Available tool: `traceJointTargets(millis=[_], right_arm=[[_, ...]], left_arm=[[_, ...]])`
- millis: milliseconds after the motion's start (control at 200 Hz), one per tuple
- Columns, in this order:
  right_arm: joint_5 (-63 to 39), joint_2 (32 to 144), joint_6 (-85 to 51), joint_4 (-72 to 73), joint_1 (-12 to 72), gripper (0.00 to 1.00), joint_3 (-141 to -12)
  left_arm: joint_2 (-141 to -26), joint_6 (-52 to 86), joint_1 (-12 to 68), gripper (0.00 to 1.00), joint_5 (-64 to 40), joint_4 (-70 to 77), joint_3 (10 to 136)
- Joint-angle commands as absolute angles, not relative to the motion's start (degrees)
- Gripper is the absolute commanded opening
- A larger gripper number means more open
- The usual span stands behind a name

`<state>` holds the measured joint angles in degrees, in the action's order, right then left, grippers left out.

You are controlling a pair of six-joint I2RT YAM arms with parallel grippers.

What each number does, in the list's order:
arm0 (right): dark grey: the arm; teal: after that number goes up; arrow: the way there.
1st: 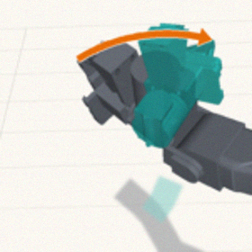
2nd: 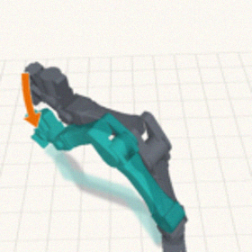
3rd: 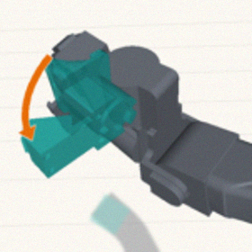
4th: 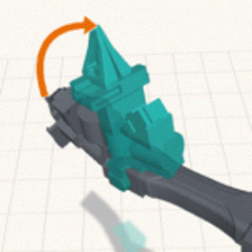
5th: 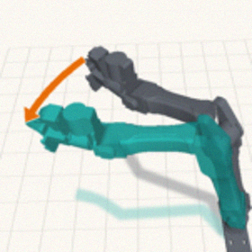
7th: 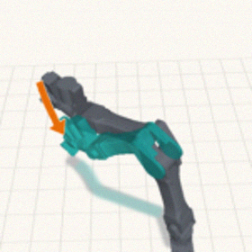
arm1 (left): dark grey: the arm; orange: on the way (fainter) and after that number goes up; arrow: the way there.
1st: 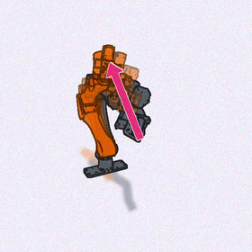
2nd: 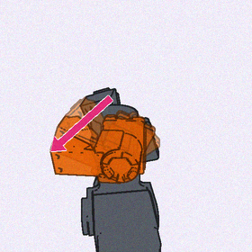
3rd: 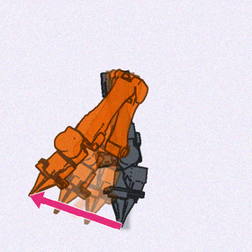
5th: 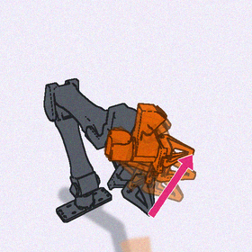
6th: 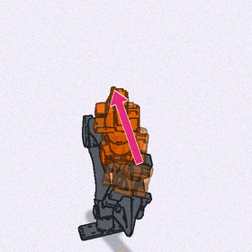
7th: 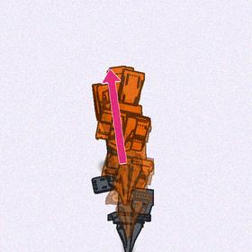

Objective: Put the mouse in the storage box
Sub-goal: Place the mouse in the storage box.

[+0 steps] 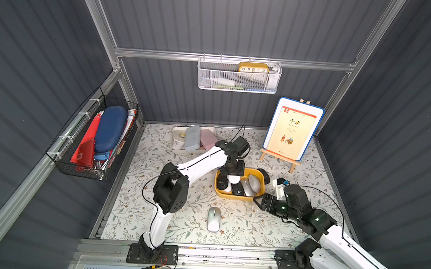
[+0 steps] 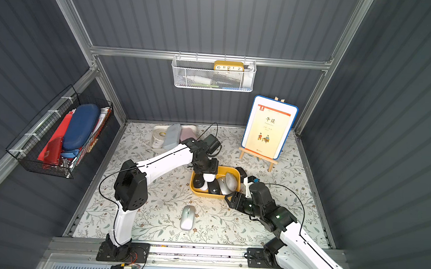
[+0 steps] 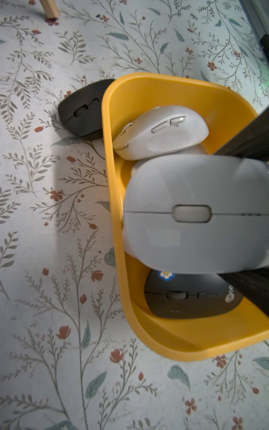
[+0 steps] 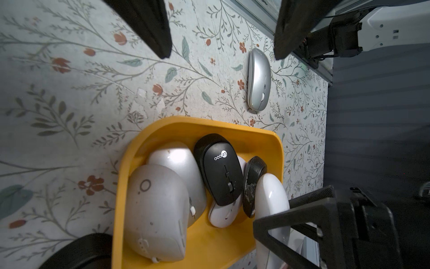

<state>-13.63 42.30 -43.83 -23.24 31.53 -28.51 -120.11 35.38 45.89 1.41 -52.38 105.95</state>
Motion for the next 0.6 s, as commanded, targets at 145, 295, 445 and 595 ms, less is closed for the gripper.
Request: traceJointTargets(millis=[145, 295, 445, 595], right_arm=[[-11.58, 41.95, -42.45, -25.71, 31.44, 0.74, -30.10], [-11.52, 41.85, -42.51, -25.75, 31.44, 0.74, -29.73], [-11.38, 41.45, -42.45, -25.71, 31.42, 0.74, -29.96], [-11.58, 41.21, -42.45, -25.73, 31.46, 0.74, -29.33]], left_arm=[[-121.29, 34.28, 46.31, 0.51, -0.66, -52.02, 105.41], [-121.60, 34.22, 46.34, 0.56, -0.70, -52.39, 104.68], [-123.21, 33.76, 46.54, 0.59, -0.26, -54.30, 105.55], [-124.65, 33.36, 46.77, 0.62, -0.21, -56.26, 106.53]])
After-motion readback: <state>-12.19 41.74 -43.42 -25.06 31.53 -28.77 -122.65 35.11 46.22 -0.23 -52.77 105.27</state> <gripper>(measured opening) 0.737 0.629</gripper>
